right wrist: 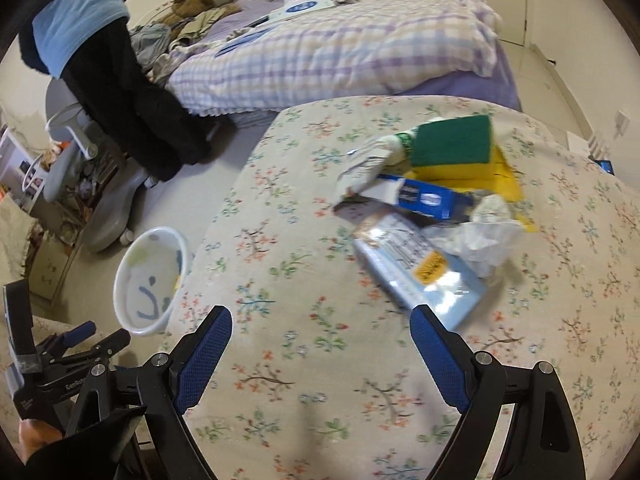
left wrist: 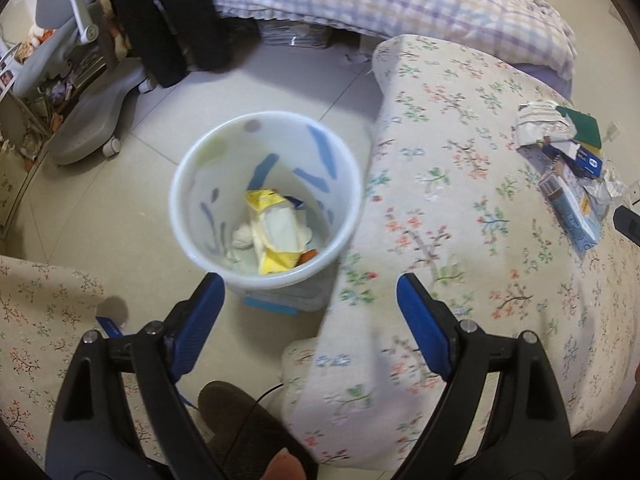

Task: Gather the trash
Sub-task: 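Move both grippers back over the remaining trash on the bed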

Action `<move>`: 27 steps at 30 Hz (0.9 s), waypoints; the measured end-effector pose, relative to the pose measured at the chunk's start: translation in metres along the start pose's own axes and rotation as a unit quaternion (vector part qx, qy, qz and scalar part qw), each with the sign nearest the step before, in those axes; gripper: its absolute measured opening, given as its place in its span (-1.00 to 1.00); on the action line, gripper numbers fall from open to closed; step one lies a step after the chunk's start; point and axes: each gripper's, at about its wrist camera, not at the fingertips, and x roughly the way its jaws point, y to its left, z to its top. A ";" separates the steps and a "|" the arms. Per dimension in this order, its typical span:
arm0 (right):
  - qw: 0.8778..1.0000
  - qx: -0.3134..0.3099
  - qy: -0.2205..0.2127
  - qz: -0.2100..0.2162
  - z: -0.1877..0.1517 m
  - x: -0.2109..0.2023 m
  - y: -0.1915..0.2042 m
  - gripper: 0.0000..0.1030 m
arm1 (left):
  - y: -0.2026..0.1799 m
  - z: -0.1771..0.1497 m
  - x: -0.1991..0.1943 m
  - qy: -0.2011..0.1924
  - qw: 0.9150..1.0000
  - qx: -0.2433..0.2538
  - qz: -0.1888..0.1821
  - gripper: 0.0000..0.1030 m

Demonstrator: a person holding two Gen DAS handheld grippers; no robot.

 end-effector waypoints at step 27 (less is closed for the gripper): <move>0.994 0.088 -0.039 -0.041 -0.001 -0.012 -0.135 0.78 | -0.166 0.027 0.022 -0.027 0.996 0.063 -0.051 0.71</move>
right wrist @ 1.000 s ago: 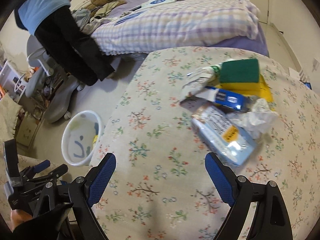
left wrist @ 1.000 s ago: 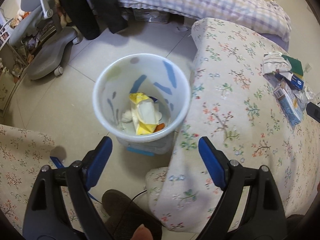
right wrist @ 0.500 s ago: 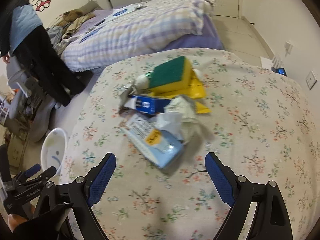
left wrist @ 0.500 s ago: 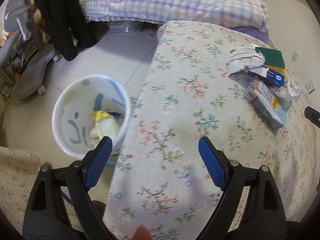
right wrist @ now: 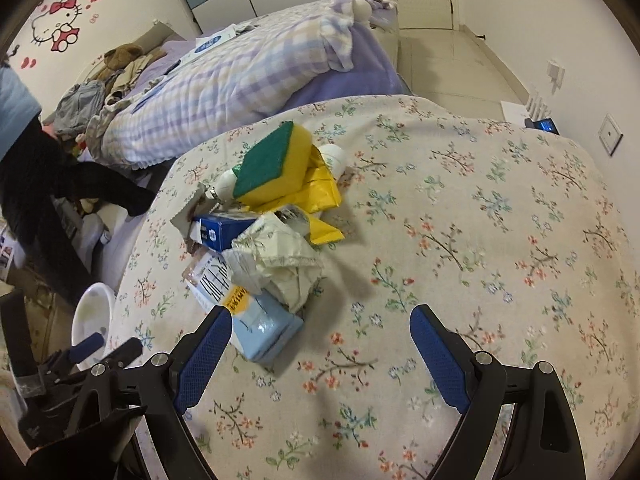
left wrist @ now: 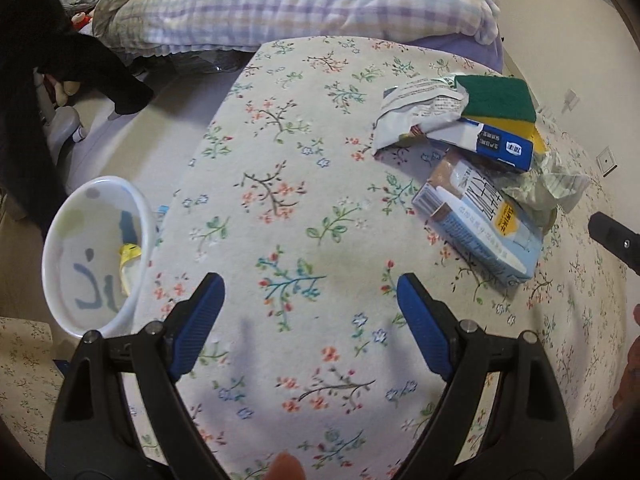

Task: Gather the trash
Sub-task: 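Grasp the white crumpled wrapper with the right gripper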

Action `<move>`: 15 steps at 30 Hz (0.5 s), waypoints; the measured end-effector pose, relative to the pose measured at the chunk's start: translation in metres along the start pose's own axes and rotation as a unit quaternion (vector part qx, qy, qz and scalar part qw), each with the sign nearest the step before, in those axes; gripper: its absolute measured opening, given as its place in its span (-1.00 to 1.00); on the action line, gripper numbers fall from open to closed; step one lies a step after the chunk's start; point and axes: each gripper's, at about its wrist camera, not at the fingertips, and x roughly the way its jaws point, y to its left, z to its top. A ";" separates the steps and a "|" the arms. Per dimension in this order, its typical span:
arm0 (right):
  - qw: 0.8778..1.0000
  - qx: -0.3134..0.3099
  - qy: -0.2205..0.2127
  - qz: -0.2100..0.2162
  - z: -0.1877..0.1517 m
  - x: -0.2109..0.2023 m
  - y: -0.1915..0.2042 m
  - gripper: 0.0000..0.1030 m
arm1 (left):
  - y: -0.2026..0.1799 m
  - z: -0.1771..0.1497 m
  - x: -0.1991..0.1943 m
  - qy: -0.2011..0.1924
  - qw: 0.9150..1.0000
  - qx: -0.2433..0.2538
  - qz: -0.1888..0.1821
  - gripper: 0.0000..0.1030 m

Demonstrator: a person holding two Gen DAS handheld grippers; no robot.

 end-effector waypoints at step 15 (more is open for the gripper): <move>0.999 -0.012 0.001 0.046 0.011 0.041 0.026 -0.39 | -0.022 0.041 0.017 -0.062 0.998 0.006 -0.021 0.71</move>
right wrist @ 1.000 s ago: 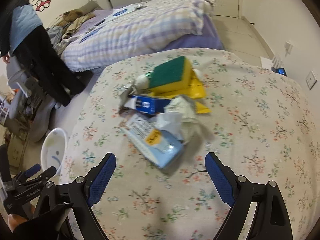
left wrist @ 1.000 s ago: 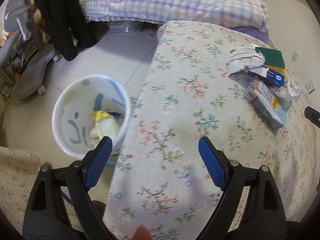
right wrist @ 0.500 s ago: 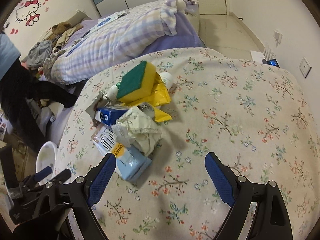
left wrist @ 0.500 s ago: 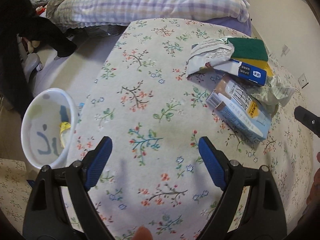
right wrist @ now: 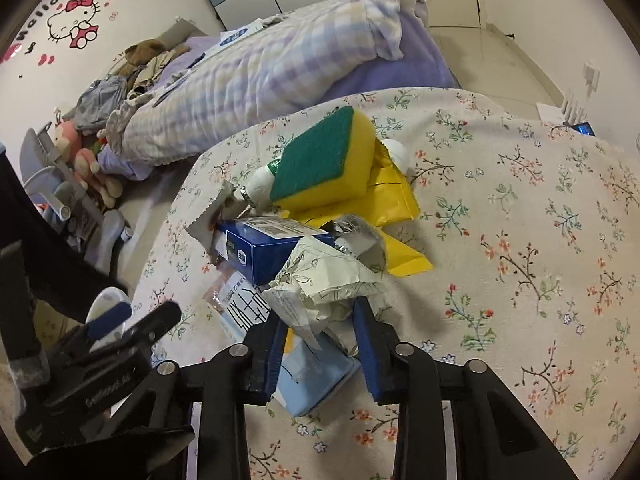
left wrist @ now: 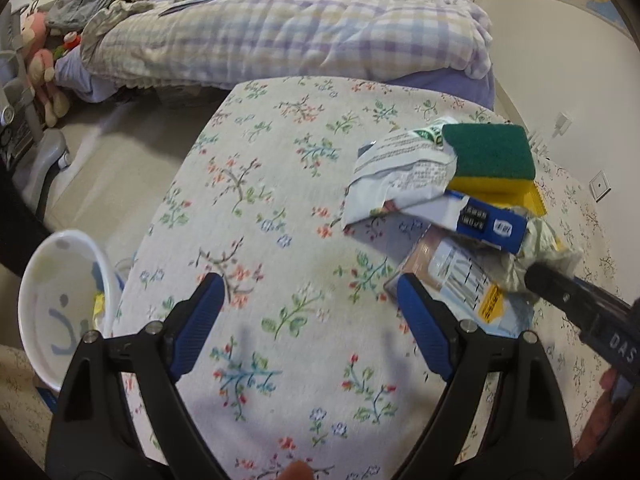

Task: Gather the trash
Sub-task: 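Grasp the white crumpled wrapper with the right gripper, then drop a grey strip in the basket with left while right carries the wrapper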

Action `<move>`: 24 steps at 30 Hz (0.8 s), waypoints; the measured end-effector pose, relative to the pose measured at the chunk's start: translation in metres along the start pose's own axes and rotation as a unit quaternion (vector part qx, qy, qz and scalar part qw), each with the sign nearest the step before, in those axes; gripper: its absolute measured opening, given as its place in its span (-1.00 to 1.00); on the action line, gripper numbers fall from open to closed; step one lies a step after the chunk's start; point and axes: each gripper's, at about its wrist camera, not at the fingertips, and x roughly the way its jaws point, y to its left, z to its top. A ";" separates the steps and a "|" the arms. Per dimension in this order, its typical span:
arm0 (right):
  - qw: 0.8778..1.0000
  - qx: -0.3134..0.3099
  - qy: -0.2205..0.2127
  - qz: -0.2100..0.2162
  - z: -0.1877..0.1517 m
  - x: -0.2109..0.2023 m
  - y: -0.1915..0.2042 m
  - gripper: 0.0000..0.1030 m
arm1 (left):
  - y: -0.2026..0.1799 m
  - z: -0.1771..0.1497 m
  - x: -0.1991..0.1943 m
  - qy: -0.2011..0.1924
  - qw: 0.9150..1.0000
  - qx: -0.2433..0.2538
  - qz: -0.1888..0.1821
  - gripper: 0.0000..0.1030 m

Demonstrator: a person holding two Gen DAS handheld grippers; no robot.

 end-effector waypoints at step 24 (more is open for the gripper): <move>0.999 0.003 -0.014 -0.029 -0.015 -0.072 -0.070 -0.44 | -0.050 0.037 0.012 -0.065 0.997 0.028 -0.042 -0.78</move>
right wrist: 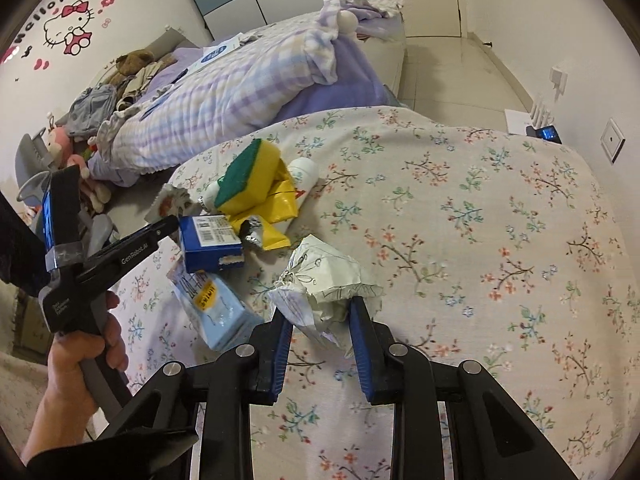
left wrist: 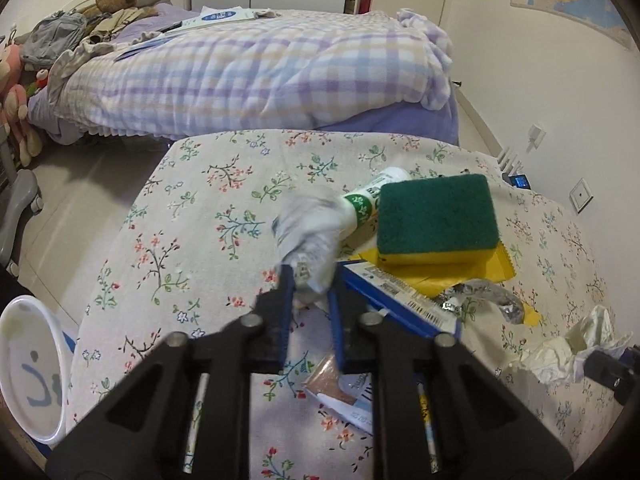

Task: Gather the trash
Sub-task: 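Drop a grey strip in the basket with left while right carries the wrapper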

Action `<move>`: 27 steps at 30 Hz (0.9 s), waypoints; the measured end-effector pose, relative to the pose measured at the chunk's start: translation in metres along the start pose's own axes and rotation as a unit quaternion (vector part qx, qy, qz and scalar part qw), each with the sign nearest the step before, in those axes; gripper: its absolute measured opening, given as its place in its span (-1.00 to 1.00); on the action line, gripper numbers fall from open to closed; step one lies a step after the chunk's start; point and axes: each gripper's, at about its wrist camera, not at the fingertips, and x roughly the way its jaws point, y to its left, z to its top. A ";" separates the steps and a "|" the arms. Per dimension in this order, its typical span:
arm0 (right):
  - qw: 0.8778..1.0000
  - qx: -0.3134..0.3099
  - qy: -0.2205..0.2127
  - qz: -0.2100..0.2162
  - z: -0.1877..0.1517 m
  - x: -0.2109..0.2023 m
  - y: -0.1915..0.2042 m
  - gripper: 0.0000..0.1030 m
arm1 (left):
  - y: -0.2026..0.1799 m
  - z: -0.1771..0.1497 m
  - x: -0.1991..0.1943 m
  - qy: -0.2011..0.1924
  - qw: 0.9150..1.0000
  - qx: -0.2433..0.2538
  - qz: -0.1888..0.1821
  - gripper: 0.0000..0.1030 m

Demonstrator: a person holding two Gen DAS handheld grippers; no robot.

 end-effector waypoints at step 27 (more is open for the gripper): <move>0.999 -0.024 -0.025 0.027 0.003 -0.018 0.058 -0.44 | 0.082 -0.027 -0.085 0.018 0.998 -0.043 -0.030 -0.86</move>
